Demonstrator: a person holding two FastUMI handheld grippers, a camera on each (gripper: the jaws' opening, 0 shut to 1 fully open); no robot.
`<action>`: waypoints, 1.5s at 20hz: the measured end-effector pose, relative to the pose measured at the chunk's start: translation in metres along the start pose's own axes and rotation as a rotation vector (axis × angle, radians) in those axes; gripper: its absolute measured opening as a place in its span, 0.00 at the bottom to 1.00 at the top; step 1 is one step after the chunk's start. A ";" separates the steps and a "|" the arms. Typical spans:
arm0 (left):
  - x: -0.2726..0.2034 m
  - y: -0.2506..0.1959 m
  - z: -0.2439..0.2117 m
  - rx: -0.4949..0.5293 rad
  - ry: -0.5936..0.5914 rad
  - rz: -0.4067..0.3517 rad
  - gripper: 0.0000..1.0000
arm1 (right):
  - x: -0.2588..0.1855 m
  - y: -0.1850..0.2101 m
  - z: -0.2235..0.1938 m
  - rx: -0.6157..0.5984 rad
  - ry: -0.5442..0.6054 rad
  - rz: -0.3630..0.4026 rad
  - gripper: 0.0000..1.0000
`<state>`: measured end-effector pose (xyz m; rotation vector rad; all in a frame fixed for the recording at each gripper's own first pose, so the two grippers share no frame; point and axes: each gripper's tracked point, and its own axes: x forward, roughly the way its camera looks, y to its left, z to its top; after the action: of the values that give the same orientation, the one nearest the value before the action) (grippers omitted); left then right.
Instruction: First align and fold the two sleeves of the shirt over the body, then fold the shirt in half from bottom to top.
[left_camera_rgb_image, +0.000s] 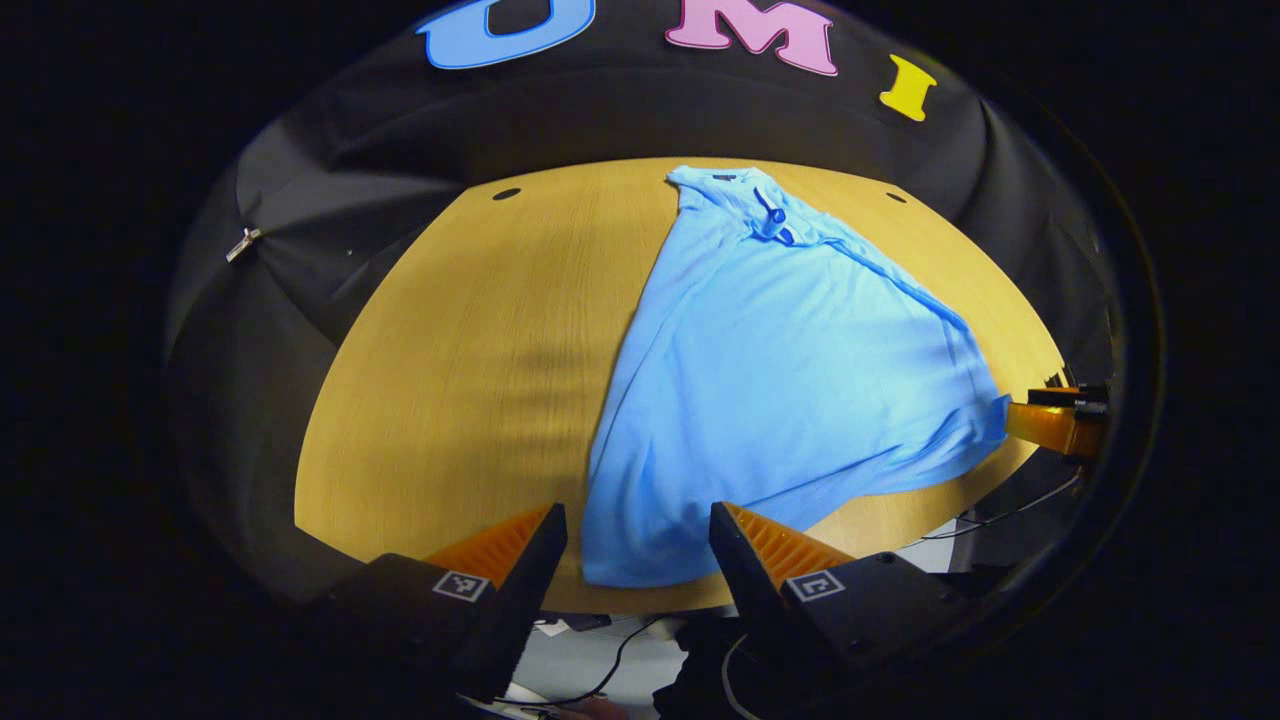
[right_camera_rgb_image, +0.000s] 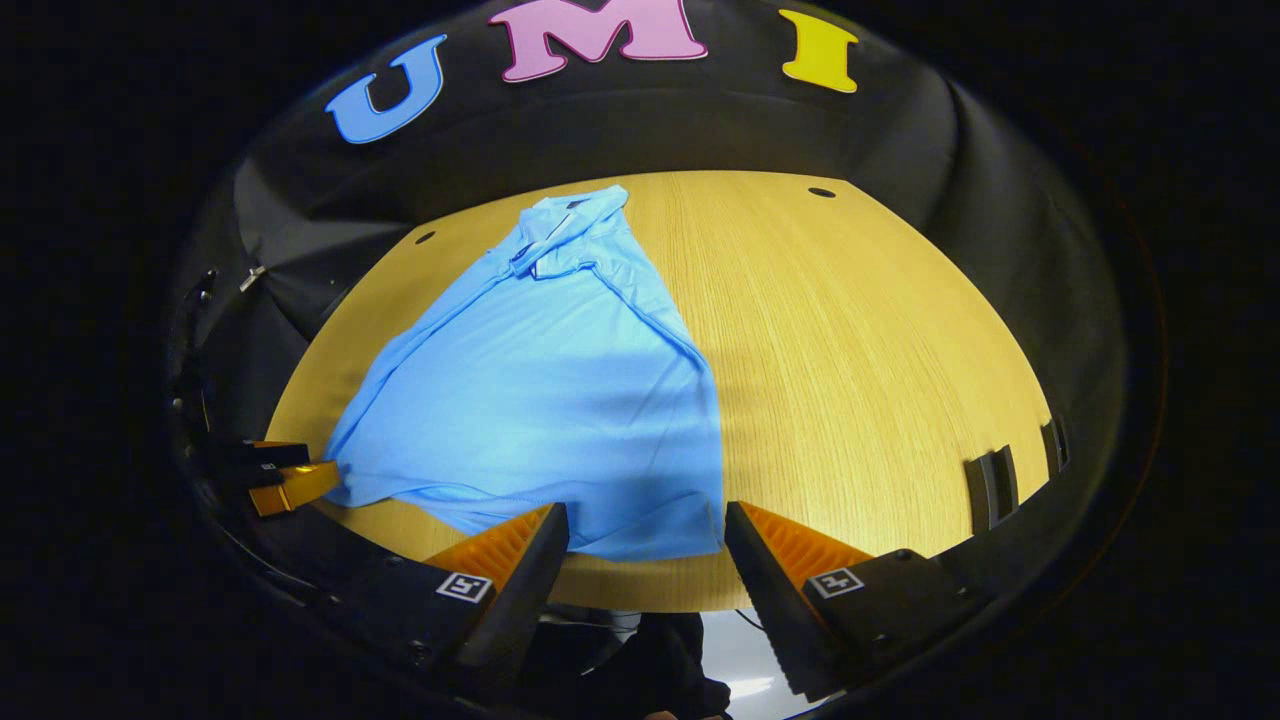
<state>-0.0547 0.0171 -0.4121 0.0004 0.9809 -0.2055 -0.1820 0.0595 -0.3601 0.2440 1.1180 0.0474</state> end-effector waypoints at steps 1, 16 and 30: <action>0.001 -0.001 -0.002 -0.001 0.006 -0.002 0.92 | 0.003 0.001 -0.003 -0.003 0.004 0.001 0.98; 0.017 -0.024 -0.014 -0.022 0.042 -0.045 0.64 | 0.028 -0.006 -0.018 -0.064 0.031 -0.029 0.74; -0.005 -0.033 0.027 -0.067 -0.055 -0.059 0.06 | 0.010 0.008 0.031 0.008 -0.083 0.072 0.07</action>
<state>-0.0405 -0.0167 -0.3902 -0.0951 0.9328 -0.2259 -0.1488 0.0635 -0.3545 0.2906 1.0264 0.0963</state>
